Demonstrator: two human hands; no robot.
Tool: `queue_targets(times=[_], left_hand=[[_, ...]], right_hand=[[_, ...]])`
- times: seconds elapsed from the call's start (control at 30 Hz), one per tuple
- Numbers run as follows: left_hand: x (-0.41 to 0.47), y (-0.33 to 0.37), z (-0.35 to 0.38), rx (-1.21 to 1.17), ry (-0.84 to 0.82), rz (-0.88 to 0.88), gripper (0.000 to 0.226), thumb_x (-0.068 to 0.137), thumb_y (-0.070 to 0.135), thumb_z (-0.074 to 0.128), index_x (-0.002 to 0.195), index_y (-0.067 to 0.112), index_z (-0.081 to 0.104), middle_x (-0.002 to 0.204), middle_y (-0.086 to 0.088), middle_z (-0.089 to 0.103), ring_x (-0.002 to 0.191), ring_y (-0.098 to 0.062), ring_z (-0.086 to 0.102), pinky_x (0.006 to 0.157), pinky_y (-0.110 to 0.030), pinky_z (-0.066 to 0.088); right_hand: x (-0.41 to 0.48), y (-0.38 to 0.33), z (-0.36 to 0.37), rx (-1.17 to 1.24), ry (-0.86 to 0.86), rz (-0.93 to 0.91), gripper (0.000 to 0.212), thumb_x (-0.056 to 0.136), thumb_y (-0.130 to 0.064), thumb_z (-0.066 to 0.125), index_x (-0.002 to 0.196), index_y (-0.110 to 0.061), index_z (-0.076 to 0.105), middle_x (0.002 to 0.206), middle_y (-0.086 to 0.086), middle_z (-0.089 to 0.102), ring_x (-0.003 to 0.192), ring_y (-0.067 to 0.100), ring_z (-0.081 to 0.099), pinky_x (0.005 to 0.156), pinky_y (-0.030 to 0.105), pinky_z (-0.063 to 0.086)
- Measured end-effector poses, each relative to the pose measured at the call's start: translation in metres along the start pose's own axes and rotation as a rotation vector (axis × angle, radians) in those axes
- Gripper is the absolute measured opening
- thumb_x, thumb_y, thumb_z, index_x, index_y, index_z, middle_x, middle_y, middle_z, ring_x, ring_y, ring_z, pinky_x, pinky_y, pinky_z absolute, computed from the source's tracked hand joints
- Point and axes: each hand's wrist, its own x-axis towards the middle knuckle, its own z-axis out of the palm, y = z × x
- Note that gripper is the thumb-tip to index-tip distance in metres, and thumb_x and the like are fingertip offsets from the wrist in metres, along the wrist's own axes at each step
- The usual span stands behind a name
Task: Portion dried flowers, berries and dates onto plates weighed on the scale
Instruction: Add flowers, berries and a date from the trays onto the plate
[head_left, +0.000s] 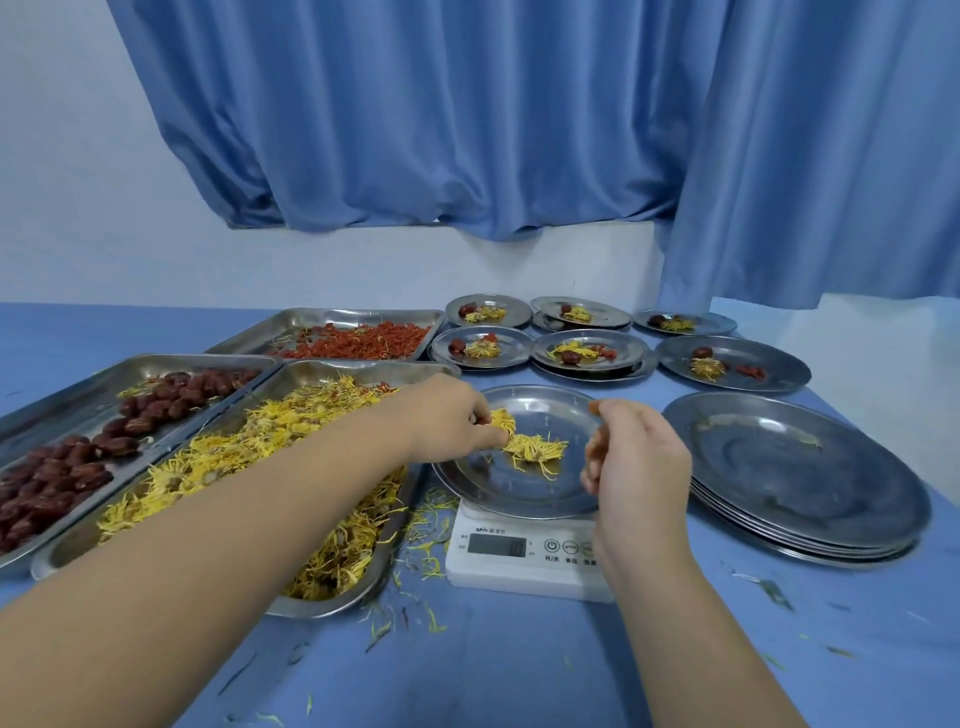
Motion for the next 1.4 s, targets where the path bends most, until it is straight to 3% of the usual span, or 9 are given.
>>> queue_targets(times=[0.17,0.3,0.47,0.67,0.8,0.9,1.07,1.2,1.4], left_hand=[[-0.011,0.002,-0.007,-0.071,0.015,-0.016,0.033,0.093,0.053,0.052,0.108,0.028,0.068,0.095,0.009,0.059,0.083,-0.005,0.055,0.068,-0.026,0.041],[-0.021,0.004,-0.02,-0.101,0.048,-0.022,0.022,0.094,0.044,0.055,0.104,0.029,0.068,0.084,0.018,0.054,0.076,0.001,0.049,0.061,-0.02,0.035],[-0.029,0.0,-0.034,-0.253,0.121,-0.106,0.022,0.094,0.036,0.056,0.107,0.025,0.069,0.108,0.008,0.063,0.099,-0.01,0.057,0.079,-0.026,0.041],[-0.03,-0.04,-0.052,-0.322,0.181,-0.207,0.015,0.094,0.037,0.056,0.096,0.029,0.068,0.089,0.01,0.066,0.079,-0.006,0.058,0.066,-0.025,0.043],[-0.016,-0.084,-0.059,-0.351,0.28,-0.311,0.016,0.096,0.03,0.054,0.091,0.027,0.068,0.086,0.005,0.069,0.066,-0.008,0.057,0.058,-0.023,0.042],[-0.003,-0.118,-0.059,-0.413,0.334,-0.395,0.019,0.097,0.025,0.053,0.089,0.015,0.067,0.079,-0.005,0.069,0.049,-0.009,0.048,0.047,-0.023,0.04],[0.034,-0.165,-0.065,-0.401,0.343,-0.425,0.03,0.096,0.03,0.056,0.075,0.009,0.062,0.062,0.004,0.059,0.059,-0.011,0.055,0.054,-0.024,0.043],[0.074,-0.19,-0.066,-0.269,0.287,-0.446,0.029,0.096,0.037,0.052,0.079,0.014,0.059,0.08,-0.002,0.061,0.073,-0.018,0.054,0.066,-0.031,0.038],[0.131,-0.209,-0.043,-0.158,0.112,-0.438,0.024,0.094,0.029,0.051,0.078,0.014,0.062,0.078,-0.007,0.061,0.07,-0.019,0.052,0.07,-0.033,0.044]], right_hand=[[-0.006,-0.002,0.001,0.002,-0.086,-0.031,0.033,0.084,-0.012,0.055,0.056,-0.027,0.064,0.05,-0.004,0.047,0.043,0.01,0.036,0.041,0.025,0.028],[-0.014,-0.007,-0.001,0.02,-0.18,-0.087,0.036,0.087,-0.008,0.051,0.058,-0.024,0.067,0.051,-0.002,0.045,0.045,0.01,0.035,0.041,0.024,0.026],[-0.012,-0.01,-0.002,0.103,-0.238,-0.077,0.038,0.088,-0.007,0.05,0.057,-0.021,0.066,0.051,0.0,0.046,0.044,0.011,0.034,0.042,0.025,0.024],[0.019,-0.024,0.005,0.245,-0.57,0.063,0.024,0.091,-0.013,0.051,0.076,-0.01,0.068,0.062,0.005,0.054,0.043,0.013,0.039,0.04,0.024,0.029],[0.059,-0.054,0.03,-0.048,-0.702,-0.007,0.014,0.083,-0.024,0.06,0.078,-0.015,0.07,0.067,0.003,0.06,0.046,0.014,0.045,0.04,0.024,0.036],[0.084,-0.06,0.049,-0.147,-0.727,-0.006,0.016,0.079,-0.026,0.064,0.084,-0.012,0.07,0.066,0.003,0.063,0.047,0.015,0.048,0.041,0.026,0.038],[0.114,-0.04,0.069,-0.349,-0.699,-0.031,0.013,0.086,-0.028,0.062,0.079,-0.024,0.073,0.069,0.0,0.066,0.052,0.014,0.053,0.048,0.026,0.043],[0.128,-0.021,0.076,-0.444,-0.68,-0.011,0.015,0.088,-0.028,0.062,0.076,-0.028,0.071,0.07,-0.005,0.068,0.053,0.012,0.056,0.05,0.024,0.046],[0.143,-0.009,0.07,-0.448,-0.668,0.003,0.018,0.09,-0.027,0.061,0.076,-0.03,0.072,0.07,-0.004,0.068,0.052,0.013,0.056,0.051,0.025,0.047]])
